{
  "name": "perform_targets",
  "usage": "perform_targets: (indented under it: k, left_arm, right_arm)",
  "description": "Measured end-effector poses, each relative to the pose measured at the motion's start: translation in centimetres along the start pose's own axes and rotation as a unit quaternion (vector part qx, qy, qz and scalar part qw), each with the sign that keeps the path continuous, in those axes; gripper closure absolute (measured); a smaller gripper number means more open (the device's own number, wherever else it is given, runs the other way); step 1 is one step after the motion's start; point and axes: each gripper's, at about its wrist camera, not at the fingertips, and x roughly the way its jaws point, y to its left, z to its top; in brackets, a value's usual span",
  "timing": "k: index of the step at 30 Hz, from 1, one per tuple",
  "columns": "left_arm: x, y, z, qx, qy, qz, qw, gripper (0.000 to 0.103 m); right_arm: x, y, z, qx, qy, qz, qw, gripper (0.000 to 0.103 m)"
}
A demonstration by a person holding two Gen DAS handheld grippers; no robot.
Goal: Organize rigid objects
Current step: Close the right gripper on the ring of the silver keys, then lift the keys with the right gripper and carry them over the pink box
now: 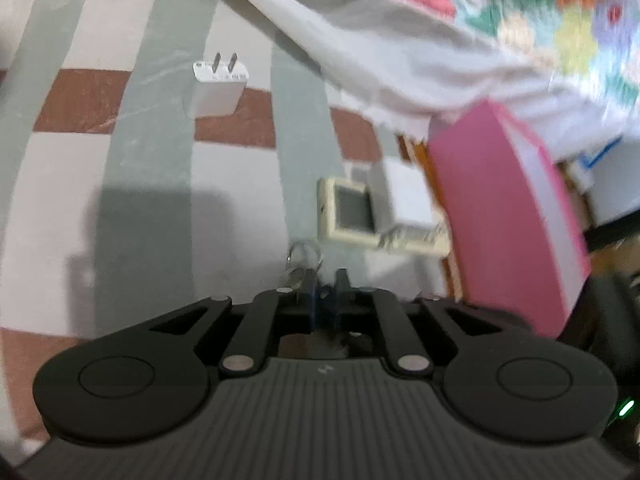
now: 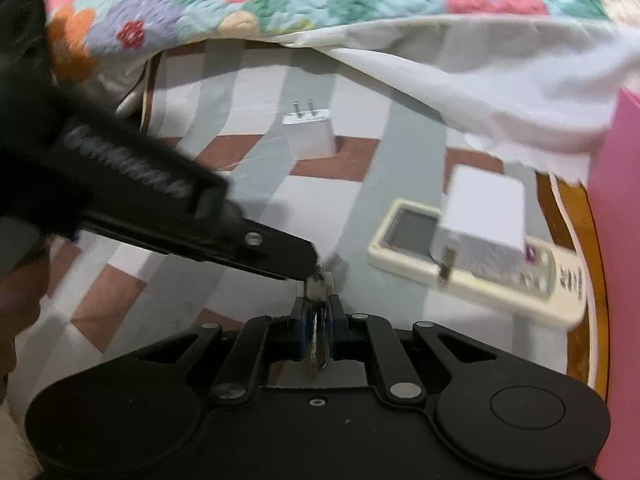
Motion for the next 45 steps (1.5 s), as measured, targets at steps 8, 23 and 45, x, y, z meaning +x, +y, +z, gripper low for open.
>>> perform_targets:
  k: [8, 23, 45]
  left_arm:
    - [0.6, -0.3, -1.5, -0.032, 0.009, 0.001, 0.9994, 0.058]
    - [-2.3, -0.2, -2.7, -0.120, 0.016, -0.056, 0.9910, 0.063]
    - [-5.9, -4.0, -2.9, -0.181, -0.008, -0.074, 0.9807, 0.052]
  right_arm:
    - [-2.3, 0.0, -1.0, -0.001, 0.010, 0.019, 1.000, 0.091]
    - [-6.9, 0.1, -0.2, -0.039, 0.020, 0.049, 0.998, 0.091]
    - [-13.2, -0.5, 1.9, -0.080, 0.001, 0.027, 0.996, 0.091]
